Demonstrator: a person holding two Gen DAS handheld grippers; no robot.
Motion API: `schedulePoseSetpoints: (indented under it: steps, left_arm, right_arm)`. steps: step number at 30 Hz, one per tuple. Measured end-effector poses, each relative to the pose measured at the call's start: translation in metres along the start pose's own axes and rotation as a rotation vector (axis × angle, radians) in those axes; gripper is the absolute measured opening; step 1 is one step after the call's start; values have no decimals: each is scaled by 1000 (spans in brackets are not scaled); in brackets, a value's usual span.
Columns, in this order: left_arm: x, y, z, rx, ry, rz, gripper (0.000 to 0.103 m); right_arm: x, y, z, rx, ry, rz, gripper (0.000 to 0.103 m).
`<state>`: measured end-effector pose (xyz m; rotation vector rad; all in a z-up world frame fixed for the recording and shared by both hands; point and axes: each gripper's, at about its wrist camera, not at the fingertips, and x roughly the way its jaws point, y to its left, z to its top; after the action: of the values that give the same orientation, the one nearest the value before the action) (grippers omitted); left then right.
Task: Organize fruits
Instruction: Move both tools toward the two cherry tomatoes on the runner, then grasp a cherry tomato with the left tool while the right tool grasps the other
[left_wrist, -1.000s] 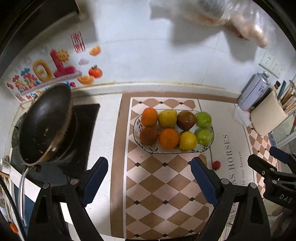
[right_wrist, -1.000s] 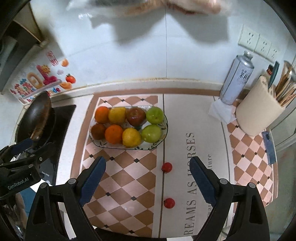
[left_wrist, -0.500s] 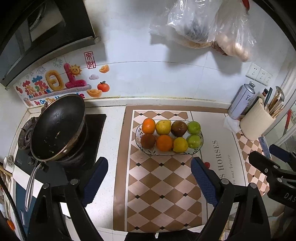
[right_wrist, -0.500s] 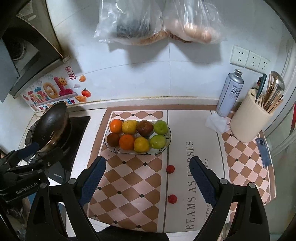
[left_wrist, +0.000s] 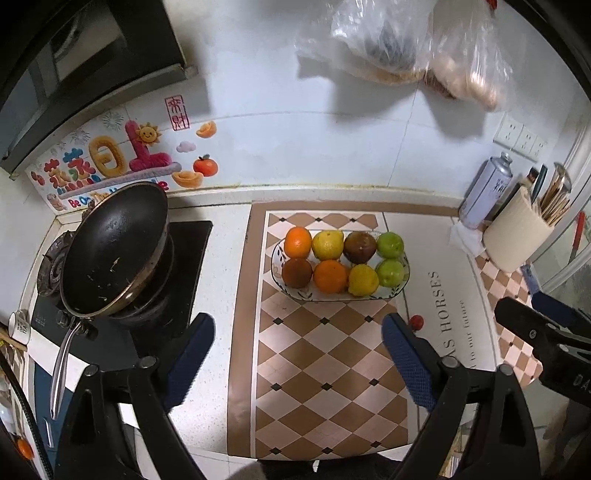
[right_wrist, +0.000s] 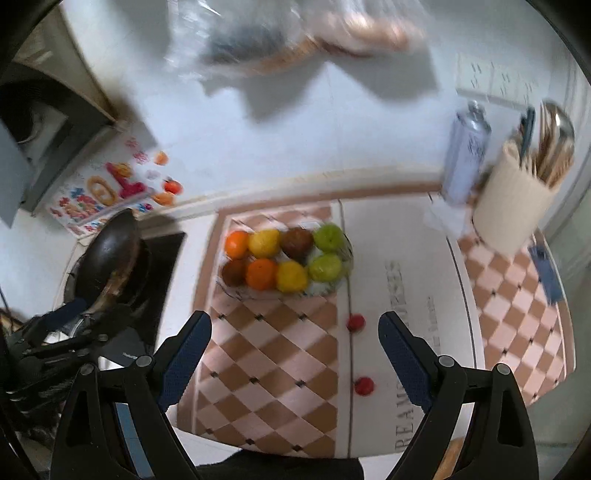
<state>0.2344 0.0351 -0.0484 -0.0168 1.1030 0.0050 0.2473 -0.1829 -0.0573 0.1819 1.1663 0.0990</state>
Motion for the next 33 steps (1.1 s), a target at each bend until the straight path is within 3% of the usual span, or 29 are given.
schedulePoseSetpoints:
  steps: [5, 8, 10, 14, 18, 26, 31, 33]
  left_arm:
    - [37, -20, -4, 69, 66, 50, 103]
    - [70, -36, -10, 114, 134, 63, 103]
    - [93, -48, -14, 144, 189, 63, 103]
    - [131, -70, -19, 186, 290, 50, 103]
    - [157, -93, -21, 213, 347, 39, 103]
    - [201, -140, -18, 190, 441, -62, 102]
    - [234, -180, -19, 214, 481, -135, 102]
    - [245, -194, -19, 240, 484, -145, 95]
  right_arm:
    - [67, -59, -27, 120, 145, -65, 94]
    - [113, -86, -52, 177, 245, -54, 91]
    - [140, -97, -67, 195, 306, -47, 75]
    - [182, -109, -95, 227, 388, -19, 62]
    - [199, -111, -106, 210, 400, 7, 36]
    - [174, -147, -86, 260, 297, 2, 35]
    - [163, -179, -79, 293, 288, -42, 35]
    - [163, -189, -79, 303, 292, -55, 35]
